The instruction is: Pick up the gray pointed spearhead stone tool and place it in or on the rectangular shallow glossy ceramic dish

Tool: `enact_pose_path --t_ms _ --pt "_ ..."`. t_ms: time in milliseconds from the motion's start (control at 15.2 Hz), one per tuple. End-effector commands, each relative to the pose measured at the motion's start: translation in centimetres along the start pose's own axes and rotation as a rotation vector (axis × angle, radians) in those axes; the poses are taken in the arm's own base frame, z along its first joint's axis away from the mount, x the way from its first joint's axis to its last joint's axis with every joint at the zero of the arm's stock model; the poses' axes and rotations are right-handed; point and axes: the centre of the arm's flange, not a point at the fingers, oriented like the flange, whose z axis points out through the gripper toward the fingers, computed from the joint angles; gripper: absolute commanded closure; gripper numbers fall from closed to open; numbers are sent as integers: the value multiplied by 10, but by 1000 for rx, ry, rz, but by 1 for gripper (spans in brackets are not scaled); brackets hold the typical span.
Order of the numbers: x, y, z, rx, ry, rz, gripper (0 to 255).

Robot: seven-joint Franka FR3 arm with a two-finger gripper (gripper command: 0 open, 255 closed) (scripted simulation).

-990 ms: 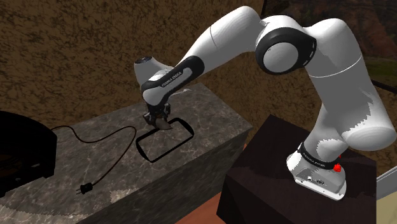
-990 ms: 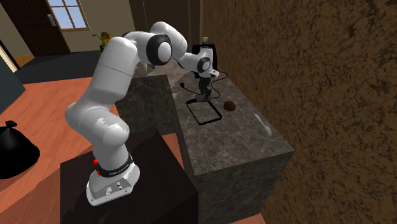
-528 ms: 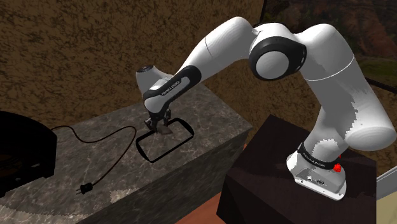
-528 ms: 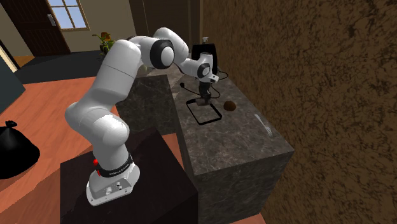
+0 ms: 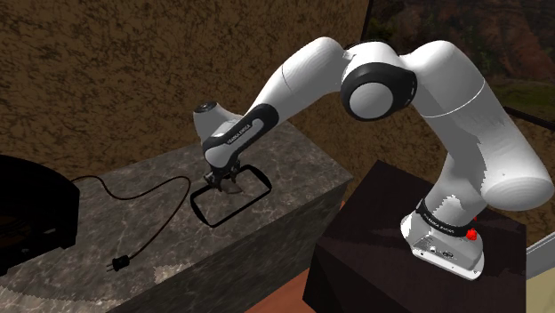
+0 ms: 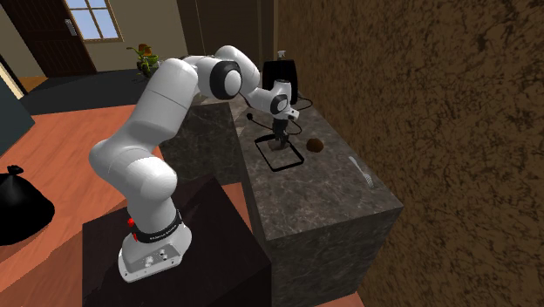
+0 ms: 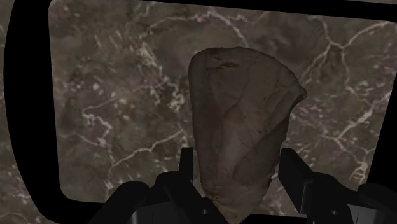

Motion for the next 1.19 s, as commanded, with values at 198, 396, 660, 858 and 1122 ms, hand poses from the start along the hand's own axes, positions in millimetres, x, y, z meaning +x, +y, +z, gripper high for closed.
enact_pose_path --t_ms 198,396,660,858,1122 --pt "0 -1 1 0 1 0 255" --pt "0 -1 1 0 1 0 0" --pt "0 -1 1 0 1 0 0" --pt "0 -1 -25 0 1 0 0" --pt "0 -1 -49 0 1 0 0"
